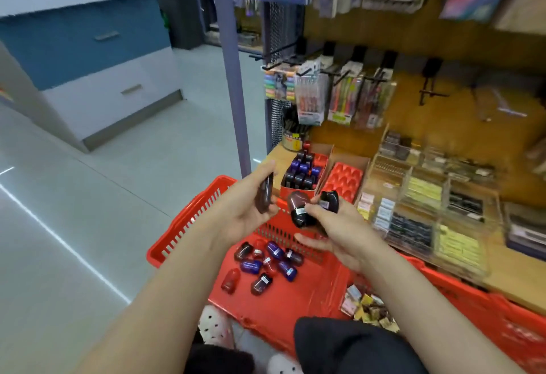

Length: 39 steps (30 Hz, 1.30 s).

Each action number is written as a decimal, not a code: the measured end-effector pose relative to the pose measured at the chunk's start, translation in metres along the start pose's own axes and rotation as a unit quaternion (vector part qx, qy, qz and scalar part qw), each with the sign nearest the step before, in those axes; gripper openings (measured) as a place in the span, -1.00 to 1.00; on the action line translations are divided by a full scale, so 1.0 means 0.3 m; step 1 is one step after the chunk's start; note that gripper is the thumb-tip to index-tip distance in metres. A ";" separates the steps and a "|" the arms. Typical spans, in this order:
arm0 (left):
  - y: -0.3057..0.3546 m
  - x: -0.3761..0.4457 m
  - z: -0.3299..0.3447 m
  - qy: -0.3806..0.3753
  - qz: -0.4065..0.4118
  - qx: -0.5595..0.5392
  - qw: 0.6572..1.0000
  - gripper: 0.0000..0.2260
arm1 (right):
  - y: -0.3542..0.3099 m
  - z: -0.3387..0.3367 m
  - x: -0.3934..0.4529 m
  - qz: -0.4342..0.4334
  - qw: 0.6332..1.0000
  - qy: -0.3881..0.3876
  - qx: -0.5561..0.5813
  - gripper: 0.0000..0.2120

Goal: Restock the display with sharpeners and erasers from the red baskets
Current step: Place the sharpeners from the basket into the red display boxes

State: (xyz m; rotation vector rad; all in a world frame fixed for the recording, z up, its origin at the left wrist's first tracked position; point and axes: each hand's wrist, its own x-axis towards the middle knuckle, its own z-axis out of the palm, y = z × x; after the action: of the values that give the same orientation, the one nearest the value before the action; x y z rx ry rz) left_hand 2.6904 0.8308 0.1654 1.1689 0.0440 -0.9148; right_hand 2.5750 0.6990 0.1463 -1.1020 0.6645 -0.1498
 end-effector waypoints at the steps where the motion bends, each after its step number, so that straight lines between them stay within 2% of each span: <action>1: 0.013 -0.006 0.007 -0.027 0.011 0.011 1.000 -0.80 | -0.003 -0.001 -0.009 -0.009 1.000 -0.006 0.006 -0.91; 4: 0.027 -0.018 -0.001 -0.102 -0.006 0.015 0.995 -0.62 | 0.003 -0.022 -0.030 -0.016 1.000 0.004 0.015 -0.90; 6: 0.022 -0.020 -0.008 -0.122 -0.030 0.030 0.992 -0.66 | 0.013 -0.040 -0.037 -0.007 0.999 0.024 0.034 -0.90; 8: 0.019 -0.015 -0.005 -0.113 -0.032 0.060 0.991 -0.74 | 0.020 -0.056 -0.041 0.008 0.997 0.044 0.070 -0.88; 12: 0.009 0.000 0.005 -0.074 -0.034 0.054 0.995 -0.75 | 0.031 -0.079 -0.035 0.015 0.990 0.063 0.123 -0.71; 15: -0.002 0.017 0.009 -0.048 -0.041 0.063 0.996 -0.74 | 0.030 -0.093 -0.033 0.011 0.991 0.060 0.122 -0.67; 17: -0.010 0.030 0.012 -0.044 -0.050 0.082 0.994 -0.71 | 0.029 -0.107 -0.029 0.002 0.990 0.071 0.123 -0.72; 19: -0.019 0.039 0.019 -0.077 -0.056 0.119 0.988 -0.65 | 0.033 -0.119 -0.025 -0.011 0.992 0.063 0.105 -0.81; 23: -0.055 0.058 0.043 -0.145 -0.040 0.221 0.964 -0.56 | 0.049 -0.121 -0.018 -0.039 0.997 0.029 0.067 -0.79; 25: -0.071 0.069 0.056 -0.150 -0.029 0.243 0.958 -0.56 | 0.053 -0.123 -0.012 -0.064 0.995 0.032 0.067 -0.77; 28: -0.087 0.094 0.068 -0.142 -0.016 0.226 0.963 -0.56 | 0.052 -0.139 0.004 -0.082 0.987 0.041 0.132 -0.72; 31: -0.112 0.119 0.075 -0.114 0.012 0.238 0.965 -0.54 | 0.048 -0.146 0.014 -0.087 0.980 0.040 0.176 -0.82; 35: -0.161 0.149 0.105 -0.079 0.090 0.310 0.943 -0.55 | 0.054 -0.140 0.041 -0.104 0.983 0.094 0.117 -0.85; 37: -0.192 0.166 0.131 -0.066 0.136 0.360 0.921 -0.57 | 0.061 -0.145 0.067 -0.109 0.981 0.154 0.039 -0.94; 39: -0.222 0.182 0.151 -0.058 0.152 0.368 0.916 -0.57 | 0.070 -0.160 0.094 -0.127 0.970 0.203 -0.050 -0.88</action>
State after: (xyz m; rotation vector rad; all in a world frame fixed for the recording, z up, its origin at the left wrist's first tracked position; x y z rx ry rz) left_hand 2.6649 0.7565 0.1083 1.7503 -0.6129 -0.7304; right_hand 2.5661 0.6595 0.1030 -1.2660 0.9000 -0.5797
